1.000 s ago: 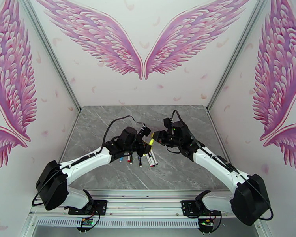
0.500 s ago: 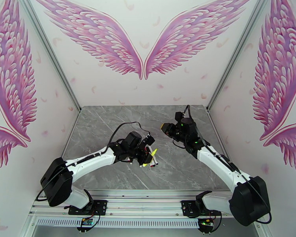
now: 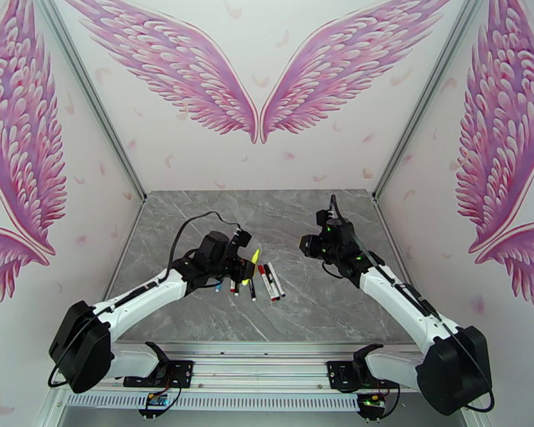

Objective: Open the pen caps

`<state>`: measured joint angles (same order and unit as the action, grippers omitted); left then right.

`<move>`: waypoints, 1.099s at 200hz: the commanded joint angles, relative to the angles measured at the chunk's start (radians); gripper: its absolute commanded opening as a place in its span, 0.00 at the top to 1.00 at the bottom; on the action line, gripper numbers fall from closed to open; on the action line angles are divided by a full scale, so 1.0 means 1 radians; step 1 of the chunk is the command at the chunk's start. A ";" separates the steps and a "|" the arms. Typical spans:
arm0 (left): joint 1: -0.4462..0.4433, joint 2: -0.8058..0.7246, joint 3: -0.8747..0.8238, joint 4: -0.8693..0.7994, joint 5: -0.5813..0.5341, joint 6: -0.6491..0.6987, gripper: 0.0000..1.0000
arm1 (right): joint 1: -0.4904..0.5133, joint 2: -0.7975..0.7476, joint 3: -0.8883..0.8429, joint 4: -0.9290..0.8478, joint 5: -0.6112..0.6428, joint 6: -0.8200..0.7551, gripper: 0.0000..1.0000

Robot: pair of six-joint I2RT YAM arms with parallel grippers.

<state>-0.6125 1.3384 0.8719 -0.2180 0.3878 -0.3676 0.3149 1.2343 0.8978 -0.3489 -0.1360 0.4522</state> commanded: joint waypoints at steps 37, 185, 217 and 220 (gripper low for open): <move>0.139 -0.129 -0.087 0.014 0.010 -0.014 1.00 | -0.030 0.039 -0.117 -0.031 0.154 -0.102 0.86; 0.316 -0.215 -0.155 -0.026 -0.025 0.013 1.00 | -0.150 0.301 -0.018 -0.017 0.111 -0.213 0.84; 0.316 -0.193 -0.141 -0.023 -0.032 0.028 1.00 | -0.156 0.334 0.009 -0.032 0.102 -0.230 0.84; 0.316 -0.190 -0.138 -0.025 -0.034 0.030 1.00 | -0.155 0.336 0.012 -0.032 0.102 -0.232 0.84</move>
<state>-0.3012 1.1469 0.7246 -0.2306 0.3710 -0.3672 0.1673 1.5436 0.8726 -0.3550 -0.0185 0.2562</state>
